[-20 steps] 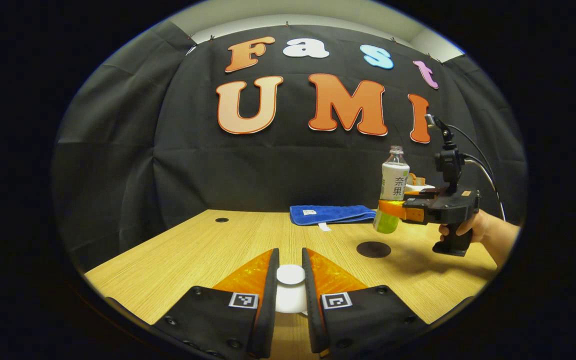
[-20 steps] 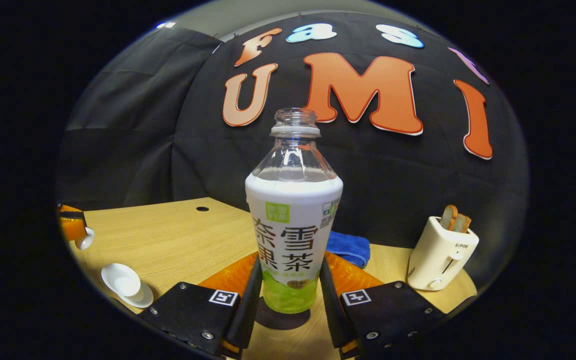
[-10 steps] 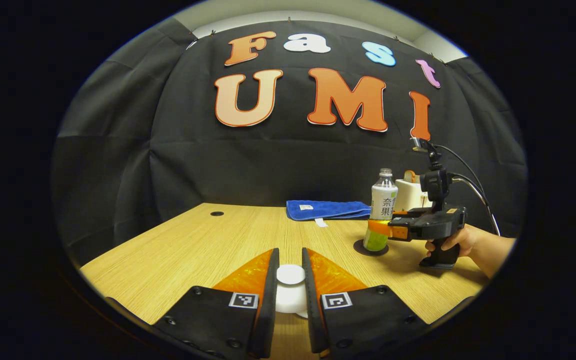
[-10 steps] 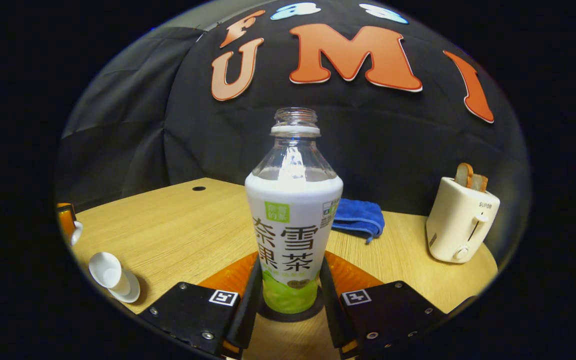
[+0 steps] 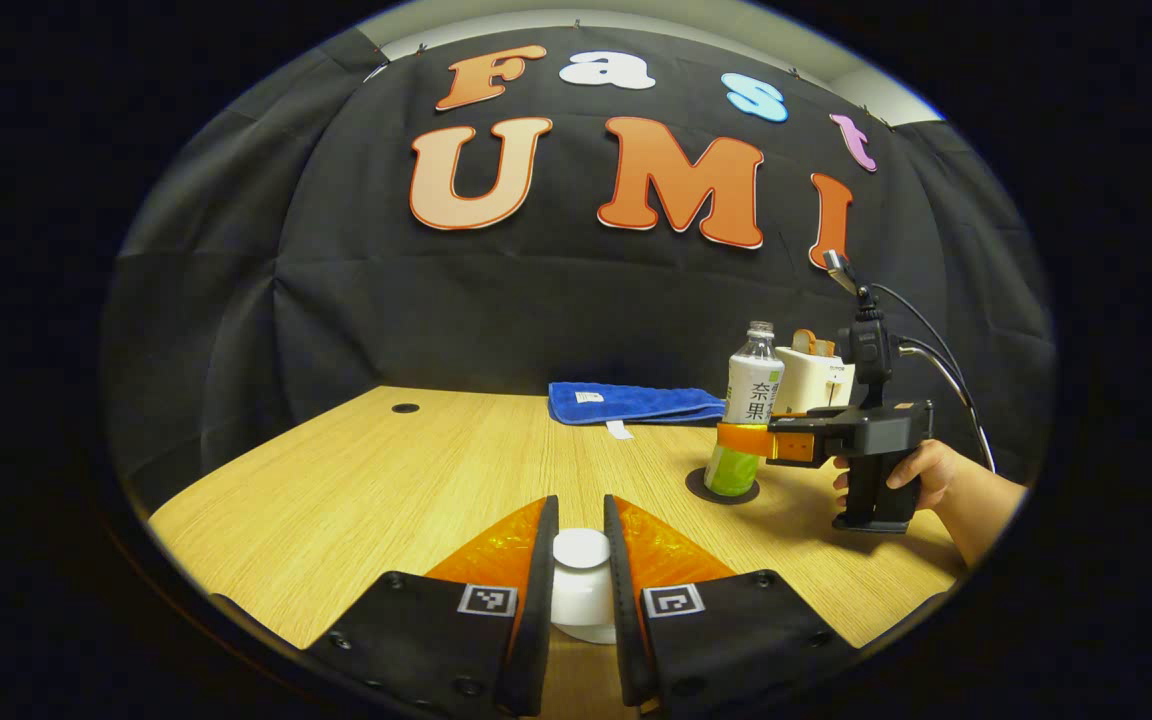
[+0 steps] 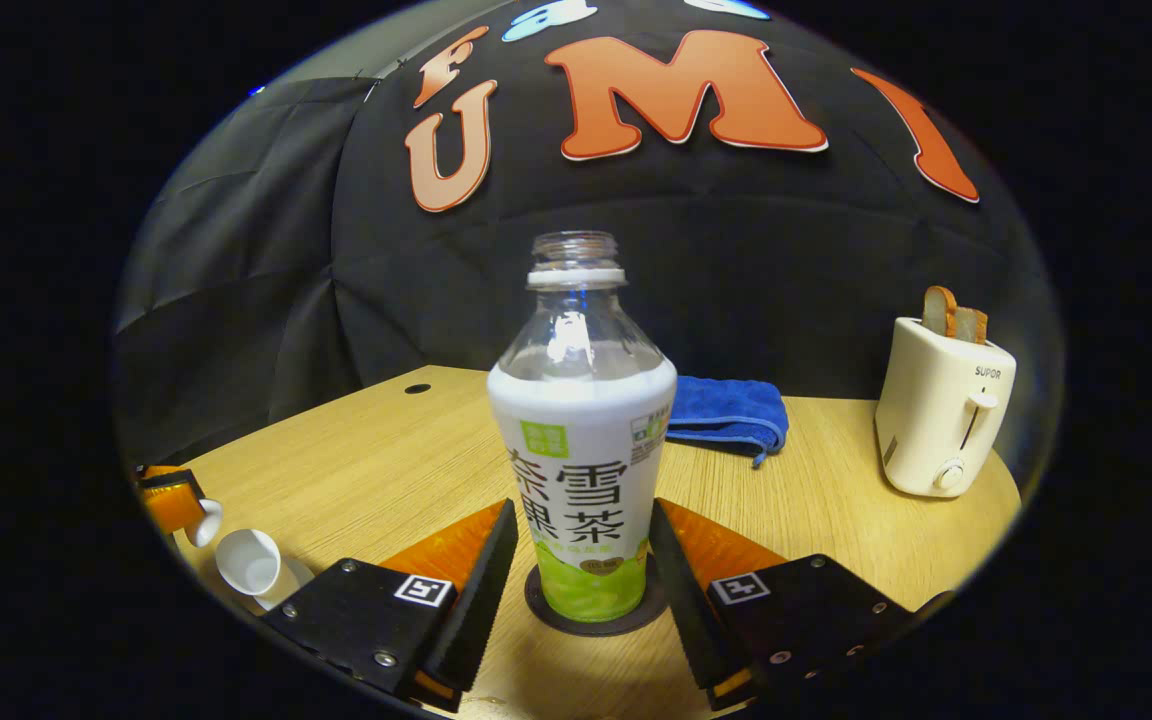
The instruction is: Open the teacup lid with one hand, grasp the water bottle and pour water into the teacup with the other hand; after pouring, place the water bottle on the coaster and then close the teacup lid.
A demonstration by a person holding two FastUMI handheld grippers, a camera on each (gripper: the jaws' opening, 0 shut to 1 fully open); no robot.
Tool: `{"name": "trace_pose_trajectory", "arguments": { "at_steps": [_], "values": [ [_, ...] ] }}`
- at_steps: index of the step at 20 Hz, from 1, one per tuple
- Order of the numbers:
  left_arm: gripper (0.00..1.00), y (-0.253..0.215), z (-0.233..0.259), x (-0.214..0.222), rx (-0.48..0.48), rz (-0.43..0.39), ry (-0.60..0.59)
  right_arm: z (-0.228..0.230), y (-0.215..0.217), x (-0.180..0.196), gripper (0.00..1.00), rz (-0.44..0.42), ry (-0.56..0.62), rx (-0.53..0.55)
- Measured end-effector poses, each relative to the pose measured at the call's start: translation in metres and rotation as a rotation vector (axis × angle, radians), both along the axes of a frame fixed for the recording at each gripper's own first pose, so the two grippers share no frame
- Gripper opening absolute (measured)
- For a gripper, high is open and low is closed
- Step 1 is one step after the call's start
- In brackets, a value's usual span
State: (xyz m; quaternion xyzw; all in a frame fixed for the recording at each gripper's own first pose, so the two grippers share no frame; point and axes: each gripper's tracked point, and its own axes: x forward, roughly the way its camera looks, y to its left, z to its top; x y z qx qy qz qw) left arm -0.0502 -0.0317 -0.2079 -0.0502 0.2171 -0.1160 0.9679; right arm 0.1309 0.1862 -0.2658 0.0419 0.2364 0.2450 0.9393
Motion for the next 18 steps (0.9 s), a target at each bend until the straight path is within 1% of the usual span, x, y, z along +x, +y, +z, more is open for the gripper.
{"name": "trace_pose_trajectory", "arguments": {
  "at_steps": [1, 2, 3, 4, 5, 6, 7, 13, 15, 16, 18],
  "values": [
    [0.32, -0.003, -0.001, 0.001, -0.001, -0.003, 0.004, 0.006, -0.003, -0.001, 0.84, 0.004, -0.022, -0.011],
    [0.32, -0.005, -0.002, 0.002, -0.003, -0.006, 0.002, 0.011, -0.004, -0.003, 0.86, 0.006, -0.038, -0.016],
    [0.32, -0.008, -0.002, 0.004, -0.004, -0.01, 0.0, 0.016, -0.005, -0.006, 0.9, 0.011, -0.048, -0.013],
    [0.32, -0.011, -0.003, 0.004, -0.004, -0.014, -0.002, 0.022, -0.006, -0.011, 0.9, 0.015, -0.06, -0.011],
    [0.32, -0.014, -0.003, 0.006, -0.004, -0.02, -0.001, 0.029, -0.008, -0.014, 0.93, 0.018, -0.078, -0.012],
    [0.32, -0.018, -0.005, 0.006, -0.002, -0.025, -0.002, 0.036, -0.011, -0.018, 0.9, 0.018, -0.097, -0.018],
    [0.32, -0.02, -0.006, 0.007, 0.001, -0.03, -0.001, 0.043, -0.015, -0.022, 0.95, 0.016, -0.116, -0.022],
    [0.32, -0.032, -0.022, 0.007, 0.026, -0.063, 0.032, 0.089, -0.037, -0.047, 0.97, -0.01, -0.225, -0.015],
    [0.3, -0.032, -0.026, 0.008, 0.042, -0.067, 0.035, 0.098, -0.045, -0.053, 0.98, -0.022, -0.237, -0.003],
    [0.32, -0.032, -0.027, 0.007, 0.047, -0.068, 0.041, 0.102, -0.05, -0.055, 0.98, -0.032, -0.242, 0.002],
    [0.32, -0.031, -0.032, 0.005, 0.062, -0.067, 0.057, 0.107, -0.062, -0.059, 0.98, -0.055, -0.245, 0.006]
  ]
}}
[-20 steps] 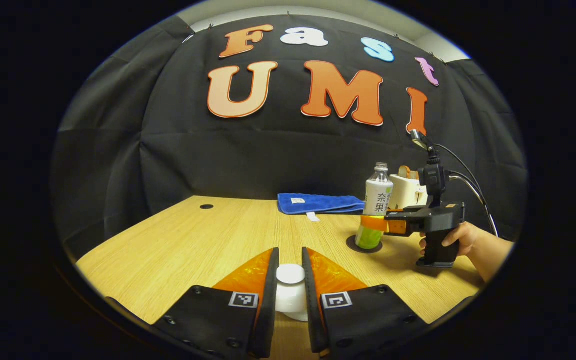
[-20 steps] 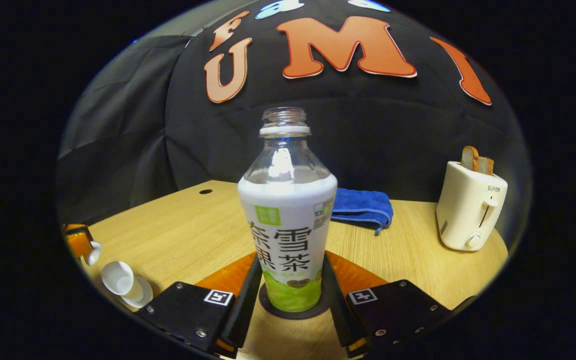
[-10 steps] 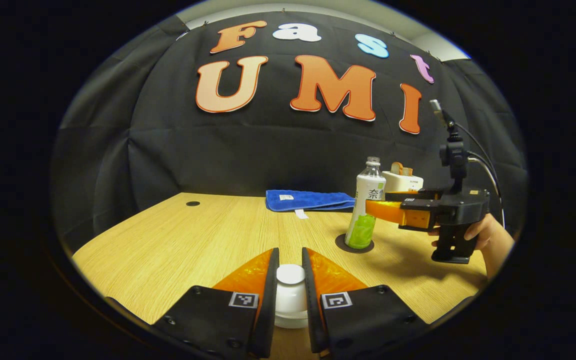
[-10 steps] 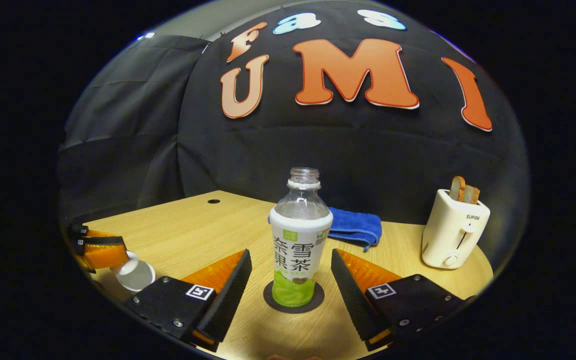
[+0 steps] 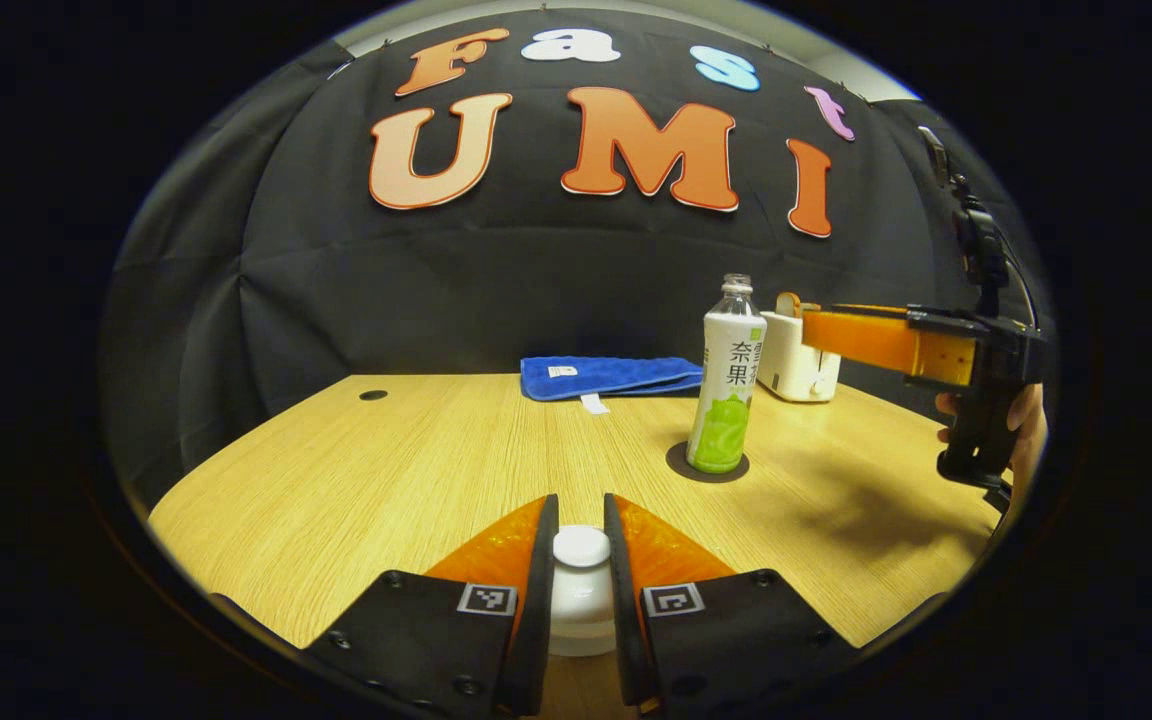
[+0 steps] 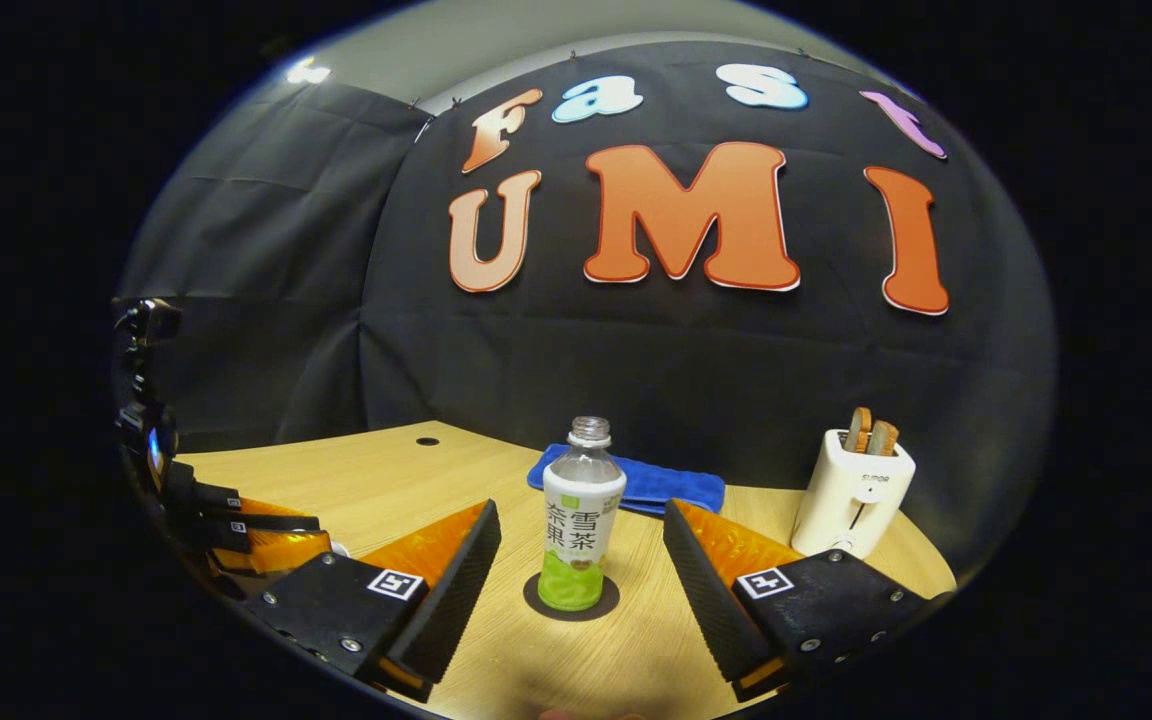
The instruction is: Open the teacup lid with one hand, grasp the water bottle and pour water into the teacup with the other hand; after pouring, place the water bottle on the coaster and then close the teacup lid.
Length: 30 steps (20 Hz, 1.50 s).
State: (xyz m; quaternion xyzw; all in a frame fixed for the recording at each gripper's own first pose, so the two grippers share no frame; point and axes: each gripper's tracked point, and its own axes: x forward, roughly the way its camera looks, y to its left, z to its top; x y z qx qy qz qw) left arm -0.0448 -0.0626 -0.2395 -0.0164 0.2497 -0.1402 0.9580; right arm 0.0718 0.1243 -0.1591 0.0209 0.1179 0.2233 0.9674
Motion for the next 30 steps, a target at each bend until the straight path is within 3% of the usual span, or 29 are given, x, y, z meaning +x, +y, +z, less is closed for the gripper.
{"name": "trace_pose_trajectory", "arguments": {
  "at_steps": [7, 12, 19, 24, 30],
  "values": [
    [0.32, 0.0, 0.0, -0.002, 0.043, 0.007, 0.005, 0.012, -0.03, -0.013, 0.98, -0.059, 0.019, 0.034],
    [0.68, 0.006, 0.032, 0.008, 0.048, 0.047, -0.086, 0.034, -0.048, -0.023, 0.98, -0.113, -0.023, 0.038],
    [0.94, 0.005, 0.136, 0.033, -0.022, 0.112, -0.292, 0.07, -0.073, -0.035, 0.98, -0.217, -0.079, 0.018],
    [0.98, 0.006, 0.194, 0.043, -0.051, 0.154, -0.41, 0.082, -0.082, -0.046, 0.98, -0.264, -0.12, -0.045],
    [0.97, 0.01, 0.217, 0.045, -0.074, 0.18, -0.44, 0.096, -0.085, -0.058, 0.98, -0.29, -0.137, -0.035]
  ]
}}
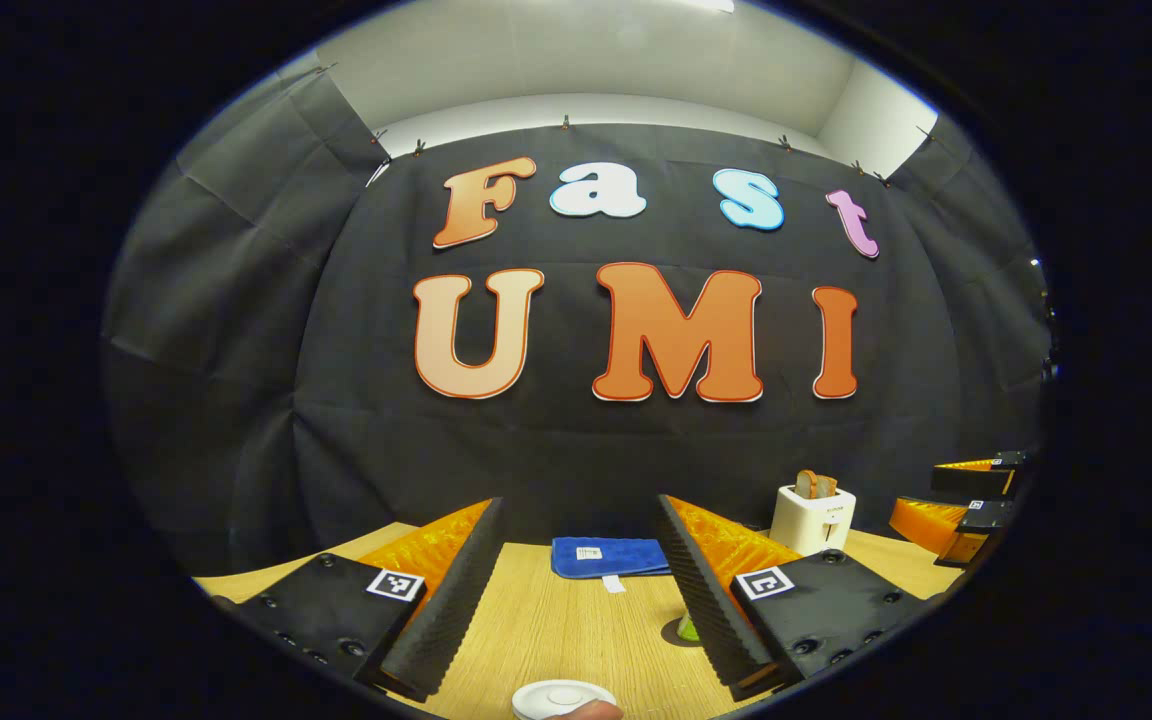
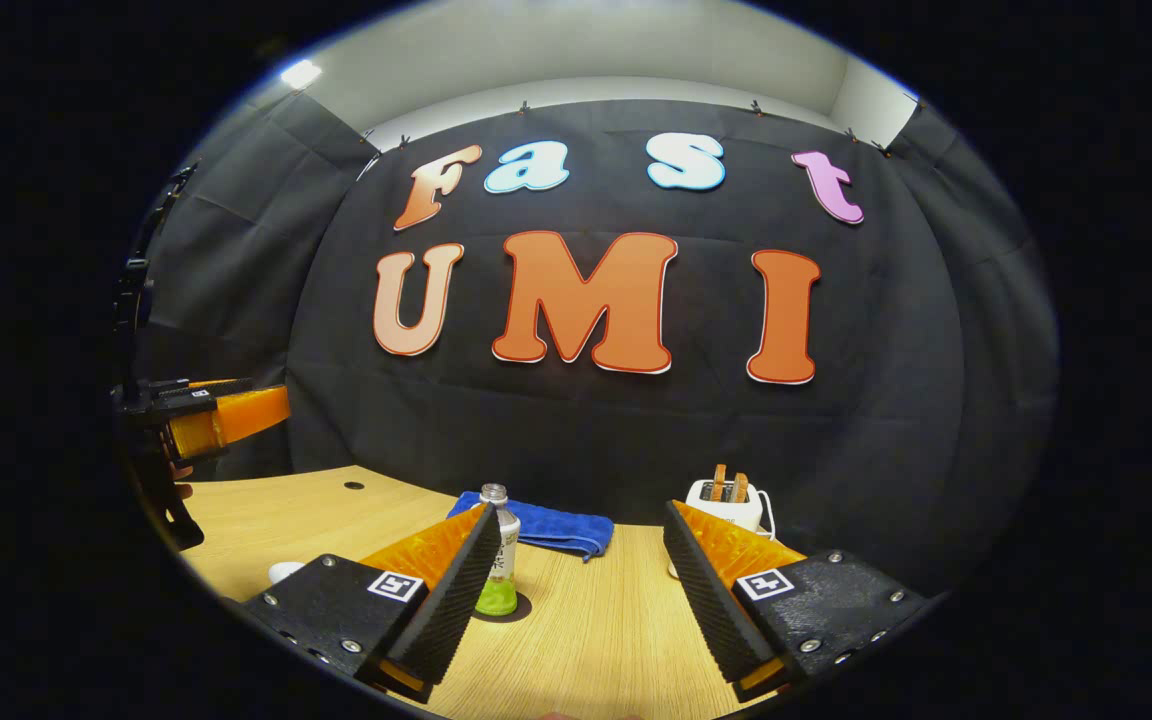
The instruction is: Open the teacup lid with one hand, grasp the water bottle and pour water into the teacup with the other hand; after pouring, place the water bottle on the coaster and then close the teacup lid.
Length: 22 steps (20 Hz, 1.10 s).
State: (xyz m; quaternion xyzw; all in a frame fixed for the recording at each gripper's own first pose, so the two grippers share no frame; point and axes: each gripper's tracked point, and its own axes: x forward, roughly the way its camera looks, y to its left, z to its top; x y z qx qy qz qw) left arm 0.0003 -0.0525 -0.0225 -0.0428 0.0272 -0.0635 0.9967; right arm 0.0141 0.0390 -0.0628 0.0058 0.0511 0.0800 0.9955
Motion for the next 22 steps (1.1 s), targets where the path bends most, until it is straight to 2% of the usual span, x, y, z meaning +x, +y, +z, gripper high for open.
{"name": "trace_pose_trajectory", "arguments": {
  "at_steps": [3, 4, 7, 8, 10, 12, 22],
  "values": [
    [0.97, 0.002, -0.016, 0.001, -0.006, 0.0, 0.035, -0.004, -0.003, -0.003, 0.95, -0.016, 0.004, 0.003],
    [0.97, 0.006, -0.023, 0.002, -0.008, 0.007, 0.053, -0.007, -0.003, -0.003, 0.98, -0.017, 0.01, 0.008],
    [0.95, 0.011, -0.039, 0.005, 0.003, 0.005, 0.089, -0.012, -0.004, -0.002, 0.98, -0.02, 0.028, 0.018],
    [0.97, 0.015, -0.04, 0.007, 0.004, 0.01, 0.09, -0.013, -0.005, -0.001, 0.98, -0.023, 0.03, 0.017],
    [0.95, 0.017, -0.04, 0.007, 0.002, 0.015, 0.08, -0.013, -0.007, 0.001, 0.98, -0.032, 0.031, 0.011],
    [0.99, 0.017, -0.04, 0.008, 0.004, 0.013, 0.077, -0.013, -0.007, 0.002, 0.98, -0.038, 0.032, 0.01],
    [0.96, 0.01, -0.044, 0.01, 0.007, 0.001, 0.074, -0.014, -0.006, 0.004, 0.98, -0.045, 0.028, 0.004]
  ]
}}
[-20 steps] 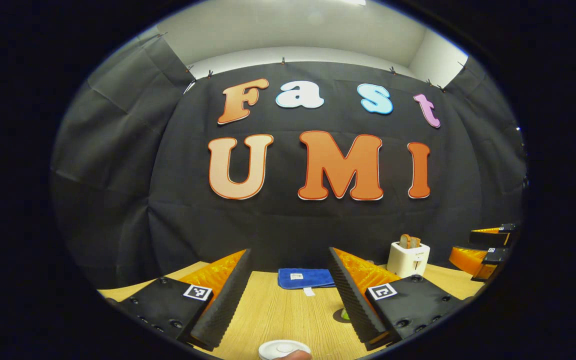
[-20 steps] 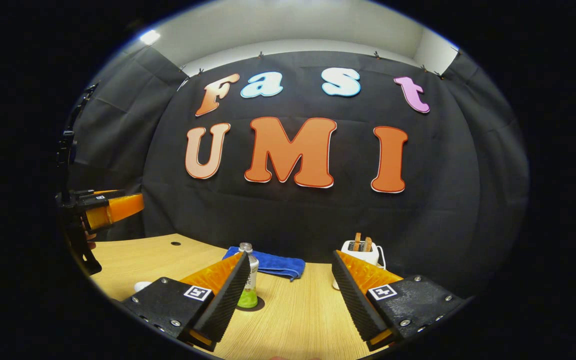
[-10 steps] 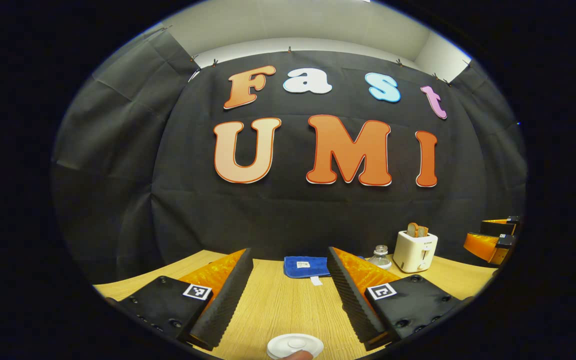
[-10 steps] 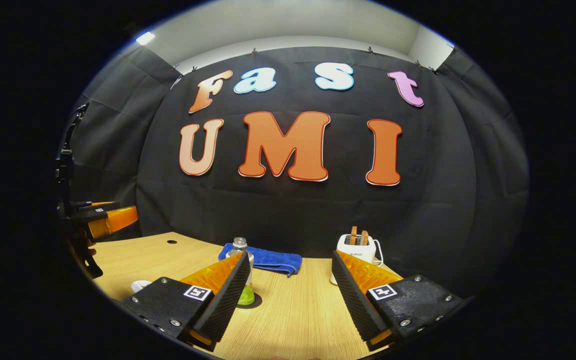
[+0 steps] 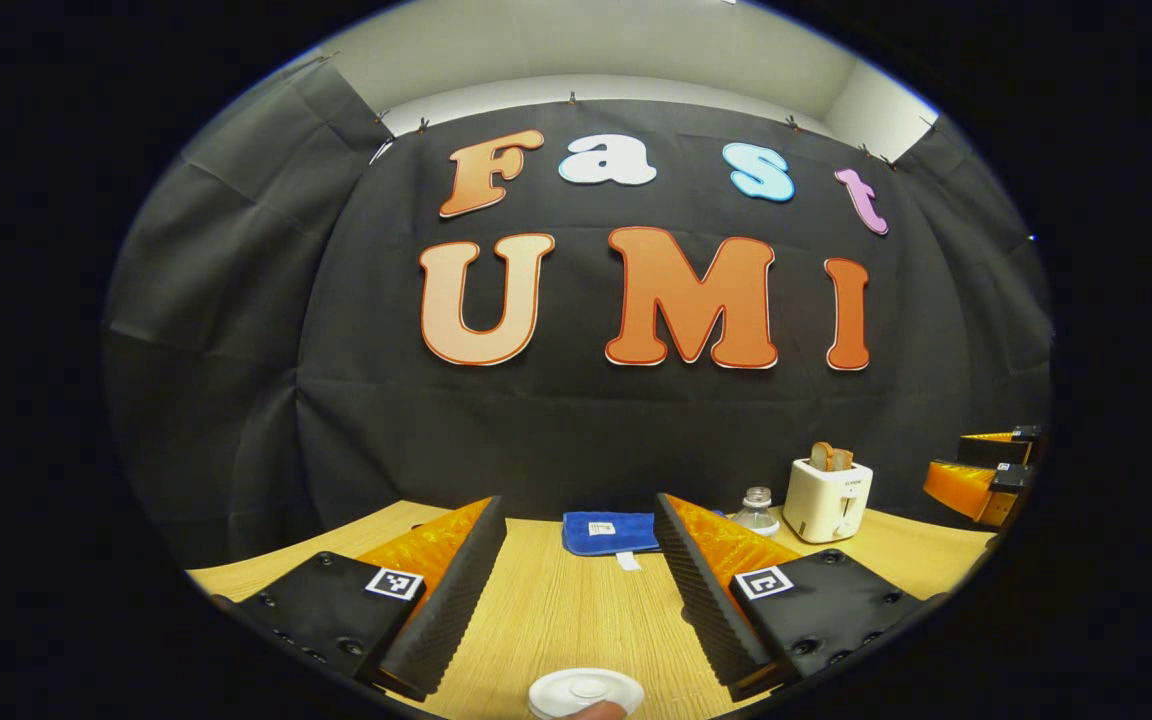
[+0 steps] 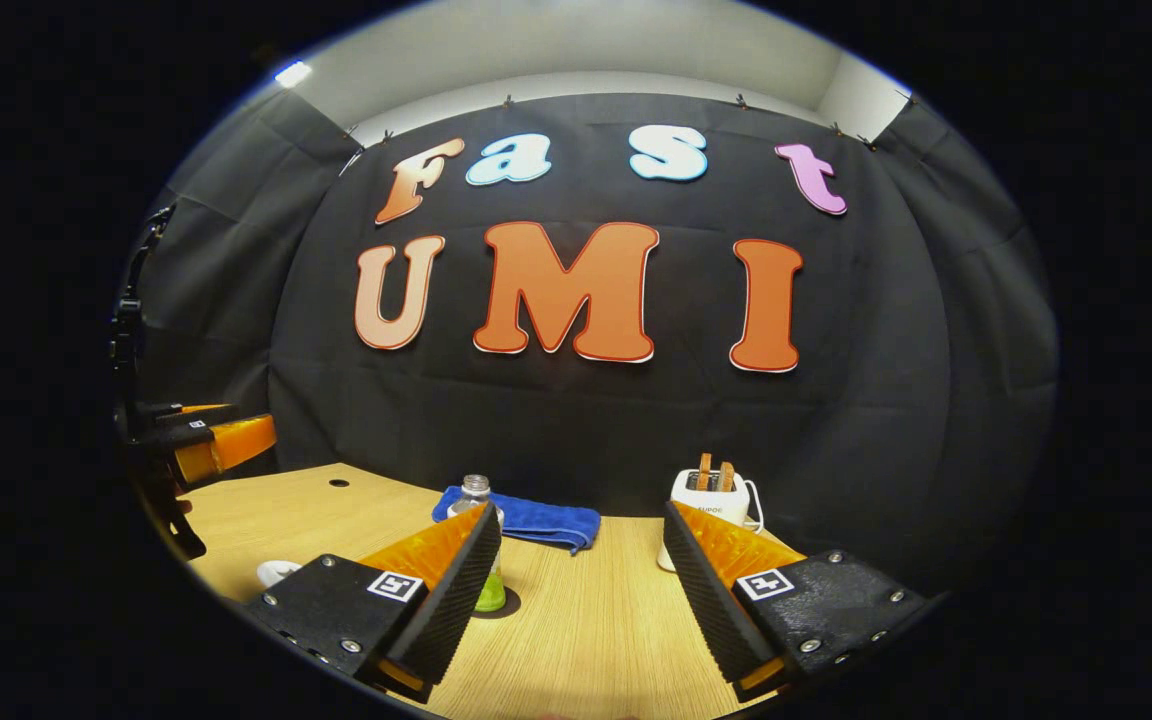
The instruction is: Open the teacup lid with one hand, grasp the water bottle and pour water into the teacup with the other hand; after pouring, place the water bottle on the coaster and then close the teacup lid.
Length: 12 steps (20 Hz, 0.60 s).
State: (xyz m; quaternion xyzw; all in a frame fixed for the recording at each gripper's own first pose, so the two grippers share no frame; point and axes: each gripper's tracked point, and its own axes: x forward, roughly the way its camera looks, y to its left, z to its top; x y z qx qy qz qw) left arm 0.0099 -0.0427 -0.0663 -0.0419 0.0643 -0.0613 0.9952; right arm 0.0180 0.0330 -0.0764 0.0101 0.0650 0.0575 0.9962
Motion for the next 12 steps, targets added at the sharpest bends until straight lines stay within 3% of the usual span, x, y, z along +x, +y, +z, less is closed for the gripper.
{"name": "trace_pose_trajectory", "arguments": {
  "at_steps": [12],
  "values": [
    [0.96, -0.0051, 0.0078, -0.005, 0.009, -0.014, -0.022, 0.0043, 0.0024, -0.0039, 0.98, 0.008, -0.007, 0.006]
  ]
}}
